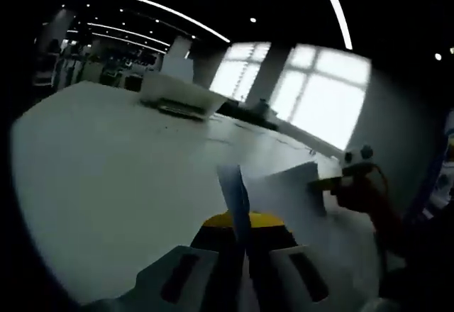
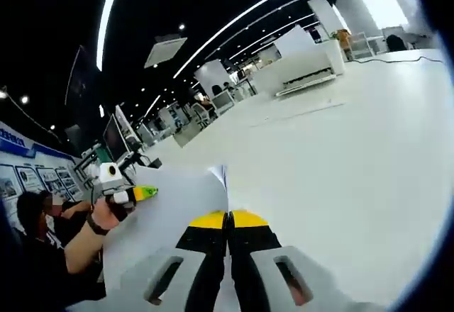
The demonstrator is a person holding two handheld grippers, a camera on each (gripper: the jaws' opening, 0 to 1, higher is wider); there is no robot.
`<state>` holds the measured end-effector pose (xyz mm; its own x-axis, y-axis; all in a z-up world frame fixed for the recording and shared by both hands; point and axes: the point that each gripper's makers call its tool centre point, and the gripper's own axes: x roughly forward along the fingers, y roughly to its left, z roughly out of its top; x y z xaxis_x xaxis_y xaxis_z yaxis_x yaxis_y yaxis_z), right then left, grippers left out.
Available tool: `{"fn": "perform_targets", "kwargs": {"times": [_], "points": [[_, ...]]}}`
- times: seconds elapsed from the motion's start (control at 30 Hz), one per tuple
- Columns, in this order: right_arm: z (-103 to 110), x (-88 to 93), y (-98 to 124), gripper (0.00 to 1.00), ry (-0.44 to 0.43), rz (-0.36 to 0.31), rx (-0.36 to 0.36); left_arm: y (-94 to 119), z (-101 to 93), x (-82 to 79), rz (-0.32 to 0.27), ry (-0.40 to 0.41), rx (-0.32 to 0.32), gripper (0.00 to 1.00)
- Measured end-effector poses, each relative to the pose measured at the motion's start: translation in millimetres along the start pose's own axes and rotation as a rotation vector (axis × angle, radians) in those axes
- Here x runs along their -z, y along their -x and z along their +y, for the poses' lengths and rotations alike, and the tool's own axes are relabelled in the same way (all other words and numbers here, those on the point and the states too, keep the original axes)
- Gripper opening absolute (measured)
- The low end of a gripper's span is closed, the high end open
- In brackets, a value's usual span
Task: Organize the stack of printing papers by aligning and flattening the scattered papers on the table
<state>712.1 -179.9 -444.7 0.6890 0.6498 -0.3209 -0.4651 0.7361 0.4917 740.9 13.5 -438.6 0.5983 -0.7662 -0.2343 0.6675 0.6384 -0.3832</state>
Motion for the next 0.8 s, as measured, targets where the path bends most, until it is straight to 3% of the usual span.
{"fn": "perform_targets", "kwargs": {"times": [0.4,0.57,0.63,0.8], "points": [[-23,4.9,-6,0.00,0.083,-0.014,0.094,-16,23.1,15.7,0.041,-0.028,-0.060,0.10],[-34,5.0,-9,0.00,0.094,-0.008,0.108,-17,29.4,25.0,0.097,-0.177,-0.147,0.17],[-36,4.3,-10,0.00,0.105,-0.011,0.116,-17,24.9,26.8,0.094,-0.184,-0.150,0.17],[-49,5.9,-13,0.03,0.218,-0.002,0.190,-17,29.3,25.2,0.092,-0.286,-0.197,0.19]]}}
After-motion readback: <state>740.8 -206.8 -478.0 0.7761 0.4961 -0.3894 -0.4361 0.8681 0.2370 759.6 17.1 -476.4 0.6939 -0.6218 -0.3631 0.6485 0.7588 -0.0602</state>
